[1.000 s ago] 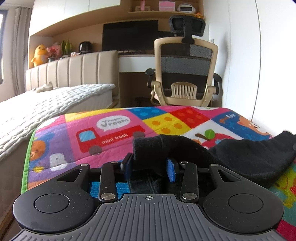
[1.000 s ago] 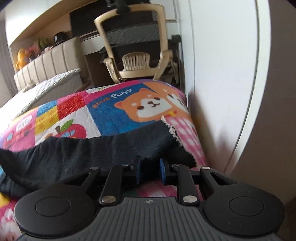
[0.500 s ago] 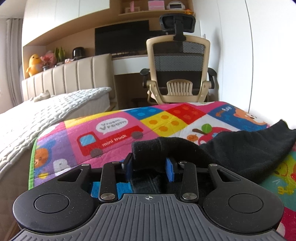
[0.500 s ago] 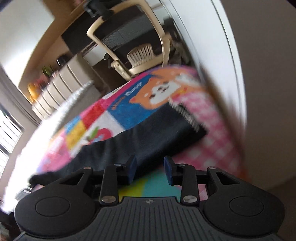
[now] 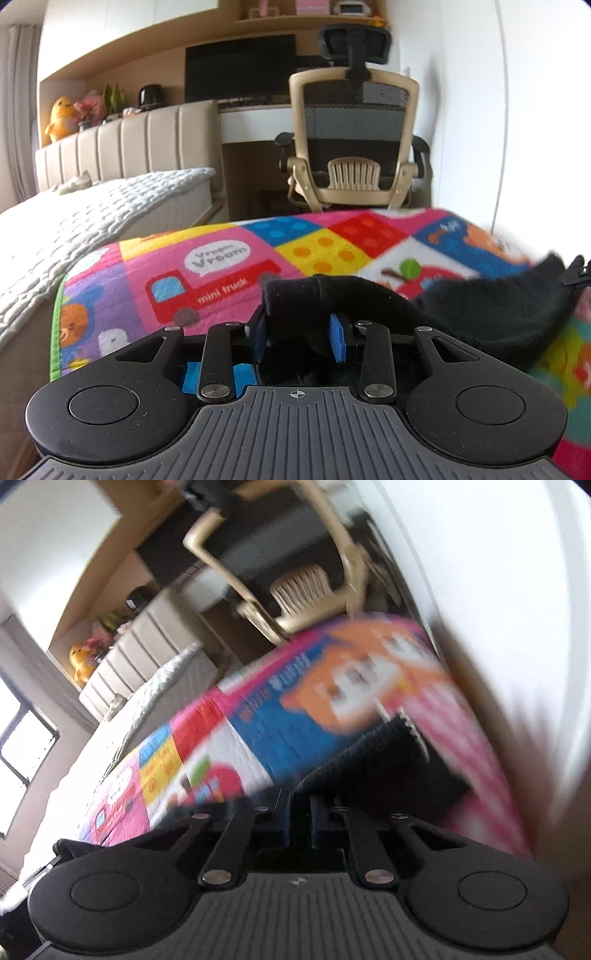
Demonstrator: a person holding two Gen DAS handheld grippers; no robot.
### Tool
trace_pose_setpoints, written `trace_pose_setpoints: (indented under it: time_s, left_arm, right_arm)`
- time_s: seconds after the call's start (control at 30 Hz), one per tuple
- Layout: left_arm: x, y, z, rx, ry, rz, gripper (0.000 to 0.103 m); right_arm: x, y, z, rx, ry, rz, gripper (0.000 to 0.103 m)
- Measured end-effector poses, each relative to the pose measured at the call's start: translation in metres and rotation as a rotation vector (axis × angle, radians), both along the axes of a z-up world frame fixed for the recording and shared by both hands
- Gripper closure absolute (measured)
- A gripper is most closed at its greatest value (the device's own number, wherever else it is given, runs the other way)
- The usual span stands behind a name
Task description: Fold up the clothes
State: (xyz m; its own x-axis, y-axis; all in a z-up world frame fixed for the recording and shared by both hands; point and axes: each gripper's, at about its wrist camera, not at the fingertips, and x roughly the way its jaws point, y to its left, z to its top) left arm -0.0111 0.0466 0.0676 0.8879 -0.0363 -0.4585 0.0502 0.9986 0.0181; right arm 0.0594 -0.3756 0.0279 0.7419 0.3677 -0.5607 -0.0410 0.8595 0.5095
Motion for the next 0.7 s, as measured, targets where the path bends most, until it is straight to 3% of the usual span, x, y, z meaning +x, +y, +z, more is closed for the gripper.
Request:
trace_pose_setpoints:
  time_s: [0.17,0.27,0.3,0.37,0.4,0.57,0.7]
  left_arm:
    - [0.049,0.020,0.006,-0.203,-0.005,0.217,0.066]
    - [0.067,0.031,0.000,-0.238,0.021,0.302,0.064]
    - [0.067,0.033,-0.001,-0.236,0.024,0.317,0.063]
    - [0.067,0.039,-0.003,-0.232,0.031,0.345,0.045]
    - [0.067,0.040,-0.004,-0.232,0.034,0.353,0.041]
    - [0.046,0.023,-0.003,-0.247,0.055,0.248,0.037]
    - [0.036,-0.003,-0.013,-0.267,0.096,0.101,0.027]
  right_arm:
    - [0.050,0.037,0.035,-0.139,-0.209,-0.046,0.092]
    - [0.056,0.046,0.042,-0.209,-0.267,-0.066,0.090]
    - [0.054,0.044,0.043,-0.218,-0.273,-0.068,0.084]
    - [0.051,0.038,0.041,-0.228,-0.268,-0.078,0.074]
    - [0.049,0.033,0.037,-0.229,-0.258,-0.086,0.071]
    - [0.063,0.021,0.009,-0.246,-0.144,-0.107,0.068]
    - [0.085,0.028,-0.011,-0.273,-0.089,-0.138,0.056]
